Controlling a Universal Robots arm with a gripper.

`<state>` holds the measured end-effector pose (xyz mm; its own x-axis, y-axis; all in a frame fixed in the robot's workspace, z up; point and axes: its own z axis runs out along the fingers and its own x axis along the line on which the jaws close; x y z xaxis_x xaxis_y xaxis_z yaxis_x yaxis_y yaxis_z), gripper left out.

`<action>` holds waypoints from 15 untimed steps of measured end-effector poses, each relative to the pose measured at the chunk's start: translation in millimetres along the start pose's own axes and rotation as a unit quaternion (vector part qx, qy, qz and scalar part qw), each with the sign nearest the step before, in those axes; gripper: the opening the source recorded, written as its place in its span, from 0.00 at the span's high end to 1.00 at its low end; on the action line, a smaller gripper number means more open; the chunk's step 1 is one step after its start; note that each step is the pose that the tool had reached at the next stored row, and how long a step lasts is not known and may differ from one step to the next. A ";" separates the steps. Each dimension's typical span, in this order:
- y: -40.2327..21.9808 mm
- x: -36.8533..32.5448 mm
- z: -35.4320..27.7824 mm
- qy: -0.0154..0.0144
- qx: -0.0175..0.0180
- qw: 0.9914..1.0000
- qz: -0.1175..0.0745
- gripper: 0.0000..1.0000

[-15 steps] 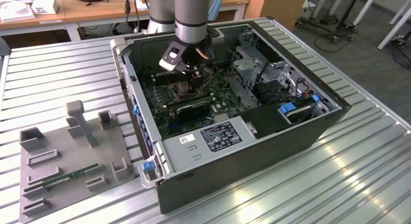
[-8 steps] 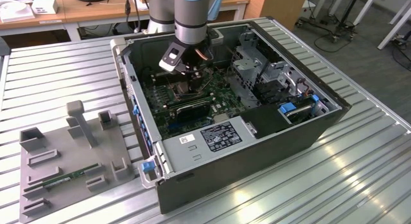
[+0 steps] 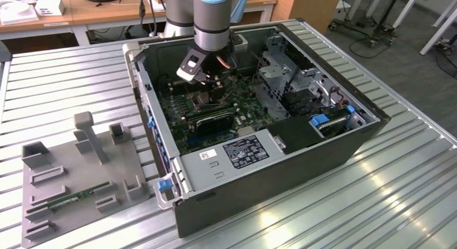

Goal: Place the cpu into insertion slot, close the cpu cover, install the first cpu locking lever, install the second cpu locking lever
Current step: 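Place the cpu into insertion slot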

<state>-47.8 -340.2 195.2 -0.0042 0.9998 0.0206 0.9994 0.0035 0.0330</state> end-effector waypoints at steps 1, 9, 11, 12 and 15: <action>0.0 0.0 0.0 0.000 0.000 1.000 0.000 0.45; -1.2 0.1 0.5 0.000 0.000 1.000 0.000 0.45; -1.2 0.1 0.5 0.000 0.000 1.000 0.000 0.45; -1.2 0.1 0.5 0.000 0.000 1.000 0.000 0.45; -1.3 0.1 0.6 0.000 0.000 1.000 0.001 0.45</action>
<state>-49.1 -340.1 194.6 -0.0031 0.9998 0.0207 0.9995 0.0024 0.0330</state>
